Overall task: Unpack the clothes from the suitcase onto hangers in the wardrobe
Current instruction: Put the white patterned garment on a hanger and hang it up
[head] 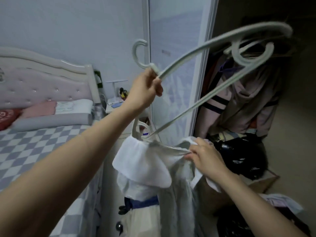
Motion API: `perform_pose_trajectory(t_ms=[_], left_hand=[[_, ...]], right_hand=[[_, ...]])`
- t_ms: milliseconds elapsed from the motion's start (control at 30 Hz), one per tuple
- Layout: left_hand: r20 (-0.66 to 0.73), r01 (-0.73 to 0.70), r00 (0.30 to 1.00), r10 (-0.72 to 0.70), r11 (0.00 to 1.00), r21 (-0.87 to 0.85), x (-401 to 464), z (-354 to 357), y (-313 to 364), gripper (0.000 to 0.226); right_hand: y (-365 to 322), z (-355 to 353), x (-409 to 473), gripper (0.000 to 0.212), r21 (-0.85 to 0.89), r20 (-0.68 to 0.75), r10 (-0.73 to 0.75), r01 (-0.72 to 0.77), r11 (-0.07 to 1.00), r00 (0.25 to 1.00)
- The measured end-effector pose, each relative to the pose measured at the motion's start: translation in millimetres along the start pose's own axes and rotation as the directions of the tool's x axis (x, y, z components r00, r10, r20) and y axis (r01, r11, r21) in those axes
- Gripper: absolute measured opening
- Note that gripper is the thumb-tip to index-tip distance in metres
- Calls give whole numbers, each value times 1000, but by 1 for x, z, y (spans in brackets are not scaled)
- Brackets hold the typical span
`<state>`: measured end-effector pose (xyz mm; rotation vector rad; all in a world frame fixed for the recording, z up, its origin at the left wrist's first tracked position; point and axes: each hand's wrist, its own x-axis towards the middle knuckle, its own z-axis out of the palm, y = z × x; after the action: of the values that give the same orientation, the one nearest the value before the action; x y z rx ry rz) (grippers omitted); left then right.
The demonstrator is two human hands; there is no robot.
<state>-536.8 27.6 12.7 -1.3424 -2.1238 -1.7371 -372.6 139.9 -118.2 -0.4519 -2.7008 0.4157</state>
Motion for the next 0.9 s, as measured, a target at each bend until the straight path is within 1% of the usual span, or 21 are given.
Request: perform_pose_trajectory(t_ms=[67, 100, 133, 200, 267, 300, 400, 467, 567, 667, 700, 767, 800, 833, 900], left_hand=[[44, 19, 999, -24, 993, 116, -11, 12, -9, 27], [37, 54, 998, -60, 990, 132, -17, 19, -18, 25], [21, 103, 994, -106, 990, 97, -24, 26, -27, 22], [-25, 204, 978, -208, 973, -111, -37, 37, -40, 22], [-67, 254, 953, -294, 902, -348, -47, 42, -47, 22], [-82, 265, 941, -327, 867, -421, -51, 43, -49, 22], [-121, 269, 913, -390, 797, -540, -69, 50, -50, 22], [-136, 267, 906, -402, 790, -552, -78, 57, -53, 21], [-115, 331, 904, -412, 843, -423, -93, 64, -66, 16], [-88, 346, 917, -390, 885, -313, -105, 60, -79, 16], [-90, 339, 925, -369, 909, -243, -106, 56, -83, 17], [-82, 318, 944, -318, 948, -15, -106, 50, -92, 12], [-64, 305, 952, -300, 948, 87, -105, 48, -96, 10], [-40, 304, 953, -301, 942, 146, -105, 47, -101, 9], [36, 349, 932, -360, 921, 171, -108, 48, -111, 11]], right_hand=[[-4, -10, 5, 19, 66, -146, -38, 48, 997, 989], [-7, -17, 7, 20, 94, -198, -41, 61, 994, 979], [-9, -23, 9, 23, 108, -221, -40, 65, 992, 974], [-7, -30, 11, 25, 101, -237, -34, 60, 993, 971], [1, -34, 13, 19, 154, -237, 42, -5, 988, 971], [5, -36, 14, 19, 195, -234, 98, -52, 979, 967], [12, -35, 15, 28, 251, -205, 207, -153, 956, 957], [13, -36, 18, 26, 254, -212, 226, -170, 952, 951], [17, -41, 22, 22, 276, -267, 244, -168, 946, 932], [25, -49, 23, 23, 281, -307, 251, -164, 946, 918], [28, -48, 23, 23, 277, -302, 250, -166, 946, 920], [31, -44, 22, 24, 289, -283, 265, -182, 940, 922], [31, -42, 22, 24, 302, -275, 278, -192, 934, 920], [30, -39, 22, 24, 319, -271, 291, -199, 926, 918], [28, -36, 24, 18, 386, -252, 321, -209, 899, 913]])
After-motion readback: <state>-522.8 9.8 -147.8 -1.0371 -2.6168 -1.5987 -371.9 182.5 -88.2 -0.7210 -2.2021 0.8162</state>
